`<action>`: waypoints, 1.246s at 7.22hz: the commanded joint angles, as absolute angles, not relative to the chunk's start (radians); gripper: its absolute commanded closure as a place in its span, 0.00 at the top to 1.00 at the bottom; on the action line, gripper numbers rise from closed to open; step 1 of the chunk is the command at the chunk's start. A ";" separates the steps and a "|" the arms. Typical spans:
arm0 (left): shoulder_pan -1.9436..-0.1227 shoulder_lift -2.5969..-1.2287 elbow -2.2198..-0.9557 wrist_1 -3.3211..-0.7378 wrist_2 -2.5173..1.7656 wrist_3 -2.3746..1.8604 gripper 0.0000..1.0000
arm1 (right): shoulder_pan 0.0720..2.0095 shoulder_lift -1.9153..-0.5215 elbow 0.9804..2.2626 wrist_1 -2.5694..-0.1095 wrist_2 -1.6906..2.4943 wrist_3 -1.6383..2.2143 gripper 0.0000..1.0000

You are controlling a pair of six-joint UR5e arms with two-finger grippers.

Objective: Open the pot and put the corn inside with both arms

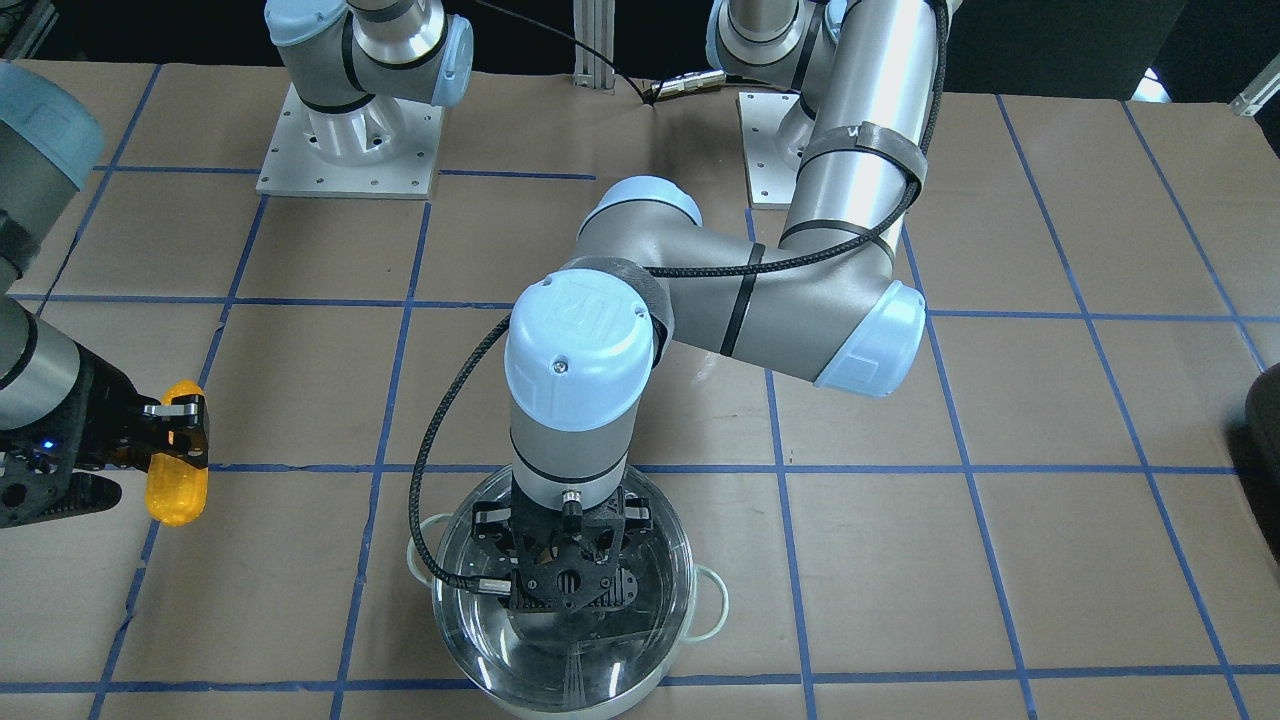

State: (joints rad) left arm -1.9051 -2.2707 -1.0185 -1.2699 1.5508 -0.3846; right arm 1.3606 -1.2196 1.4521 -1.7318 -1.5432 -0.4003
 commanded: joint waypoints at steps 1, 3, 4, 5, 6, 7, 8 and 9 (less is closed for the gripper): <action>-1.902 -2.240 -1.017 -1.287 1.554 -0.370 0.09 | 1.361 -1.220 1.453 -1.733 -1.543 -0.400 0.06; -1.820 -2.107 -1.020 -1.462 1.558 -0.230 0.09 | 1.373 -1.232 1.441 -1.727 -1.542 -0.394 0.06; -1.739 -2.070 -1.037 -1.495 1.557 -0.166 0.09 | 1.452 -1.233 1.424 -1.729 -1.543 -0.299 0.06; -1.659 -2.062 -1.060 -1.512 1.560 -0.116 0.09 | 1.571 -1.208 1.358 -1.729 -1.555 -0.135 0.06; -1.584 -2.060 -1.113 -1.494 1.562 -0.082 0.09 | 1.657 -1.150 1.291 -1.724 -1.558 -0.023 0.06; -1.512 -2.068 -1.180 -1.408 1.556 0.007 0.09 | 1.733 -1.094 1.232 -1.729 -1.546 0.106 0.06; -1.418 -2.083 -1.300 -1.249 1.551 0.088 0.09 | 1.796 -1.022 1.163 -1.742 -1.545 0.208 0.06; -1.381 -2.080 -1.412 -1.148 1.543 0.106 0.09 | 1.860 -0.932 1.081 -1.782 -1.555 0.297 0.06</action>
